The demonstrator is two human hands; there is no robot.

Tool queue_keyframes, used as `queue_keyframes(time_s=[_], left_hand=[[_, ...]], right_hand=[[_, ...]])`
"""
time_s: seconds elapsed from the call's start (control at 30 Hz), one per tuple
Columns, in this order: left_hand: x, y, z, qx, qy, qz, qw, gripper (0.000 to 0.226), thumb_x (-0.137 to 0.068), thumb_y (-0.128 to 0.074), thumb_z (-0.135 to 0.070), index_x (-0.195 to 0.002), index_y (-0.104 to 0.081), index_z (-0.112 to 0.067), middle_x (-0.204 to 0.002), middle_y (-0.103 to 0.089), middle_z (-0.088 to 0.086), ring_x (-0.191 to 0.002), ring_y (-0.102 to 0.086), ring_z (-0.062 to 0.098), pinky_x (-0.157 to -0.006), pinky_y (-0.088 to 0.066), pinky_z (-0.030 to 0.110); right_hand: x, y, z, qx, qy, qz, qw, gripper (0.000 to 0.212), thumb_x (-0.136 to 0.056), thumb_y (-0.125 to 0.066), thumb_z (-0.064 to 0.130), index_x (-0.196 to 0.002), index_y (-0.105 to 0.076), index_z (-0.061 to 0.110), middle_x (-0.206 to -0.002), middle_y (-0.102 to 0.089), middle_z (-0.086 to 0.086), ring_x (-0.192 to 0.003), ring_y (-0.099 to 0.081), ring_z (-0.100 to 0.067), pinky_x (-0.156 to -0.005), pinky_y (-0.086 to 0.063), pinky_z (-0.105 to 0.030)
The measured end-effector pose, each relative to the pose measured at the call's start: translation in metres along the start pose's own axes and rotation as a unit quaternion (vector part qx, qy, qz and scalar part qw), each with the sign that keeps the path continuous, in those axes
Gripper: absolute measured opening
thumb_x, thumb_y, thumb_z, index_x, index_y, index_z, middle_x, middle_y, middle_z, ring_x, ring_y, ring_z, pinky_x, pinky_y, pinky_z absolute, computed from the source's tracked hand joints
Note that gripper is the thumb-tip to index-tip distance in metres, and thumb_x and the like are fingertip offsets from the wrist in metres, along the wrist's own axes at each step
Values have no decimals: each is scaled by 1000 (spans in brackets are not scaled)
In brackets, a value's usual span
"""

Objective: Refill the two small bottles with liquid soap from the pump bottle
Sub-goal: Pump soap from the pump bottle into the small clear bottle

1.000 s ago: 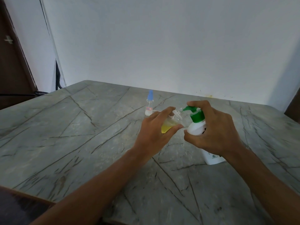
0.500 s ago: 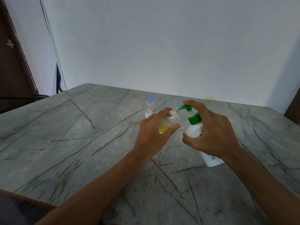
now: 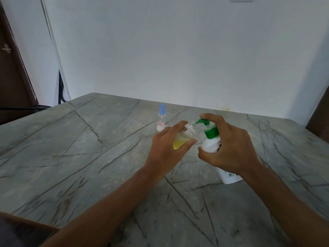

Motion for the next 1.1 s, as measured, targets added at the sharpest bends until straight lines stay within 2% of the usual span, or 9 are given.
queue_keyframes(time_s=[0.1,0.2,0.37,0.57,0.63,0.73,0.83,1.0,1.1], left_hand=[[-1,2,1,5,11,-10,1000,54,-78,-72,-44,-125,-56,-22,-106,-66,-8,-88,-62,8,-77,-56,35],[-1,2,2,4,12,-8,1000,55,-78,-71,-46,-125,-56,-23,-106,-66,-9,-88,-62,7,-76,-56,32],[-2,2,1,2,8,-6,1000,55,-78,-71,-46,-125,-56,-22,-105,-67,-9,-88,-62,6,-75,-55,25],[-3,3,1,4,6,-5,1000,55,-78,-71,-46,-125,-56,-22,-104,-67,-8,-86,-62,5,-75,-54,21],[-2,3,0,-1,4,-4,1000,55,-77,-72,-45,-125,-56,-21,-105,-68,-7,-87,-62,6,-75,-55,23],[-1,0,1,-4,-3,11,1000,56,-77,-73,-42,-125,-56,-19,-107,-68,-3,-90,-62,11,-76,-56,31],[-1,-1,2,-9,-7,21,1000,57,-77,-73,-43,-126,-56,-19,-108,-67,-4,-93,-61,9,-78,-56,30],[-1,0,3,-10,-5,15,1000,56,-77,-73,-43,-125,-56,-19,-107,-67,-4,-91,-61,7,-77,-55,26],[-2,2,4,-8,6,4,1000,55,-77,-73,-44,-125,-57,-20,-106,-68,-6,-88,-62,6,-76,-55,25]], right_hand=[[1,-2,0,14,5,17,1000,94,-61,-72,53,-143,-27,39,-107,-66,6,-72,-58,-10,-66,-55,-28],[0,-2,0,17,3,20,1000,101,-62,-72,52,-148,-18,42,-110,-66,6,-73,-58,-10,-66,-55,-29],[-1,-3,-1,11,1,12,1000,92,-59,-73,54,-139,-31,37,-106,-67,4,-74,-58,-11,-70,-54,-28],[-3,-1,2,-6,-1,13,1000,90,-57,-75,52,-135,-31,38,-100,-62,12,-71,-58,-10,-68,-53,-25],[-2,0,2,-10,-1,11,1000,88,-57,-75,52,-133,-33,37,-98,-61,14,-70,-59,-11,-67,-53,-25],[-2,1,2,-22,-4,5,1000,82,-57,-75,52,-128,-37,35,-103,-66,7,-74,-63,-14,-69,-53,-25],[-2,-1,0,-24,-8,4,1000,80,-57,-75,52,-125,-37,35,-106,-67,6,-76,-63,-15,-71,-51,-24],[-2,-2,-1,-17,-10,11,1000,80,-59,-73,54,-128,-39,34,-102,-67,7,-73,-62,-12,-67,-52,-24],[-1,-2,0,3,-7,18,1000,87,-61,-72,53,-137,-33,38,-99,-67,9,-67,-58,-9,-63,-51,-24]])
Point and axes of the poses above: each hand's wrist, its own x-axis away from the middle knuckle, its own y-axis out of the back of the hand, z = x × y, the point moved 1 cm from there along -x, towards the middle knuckle
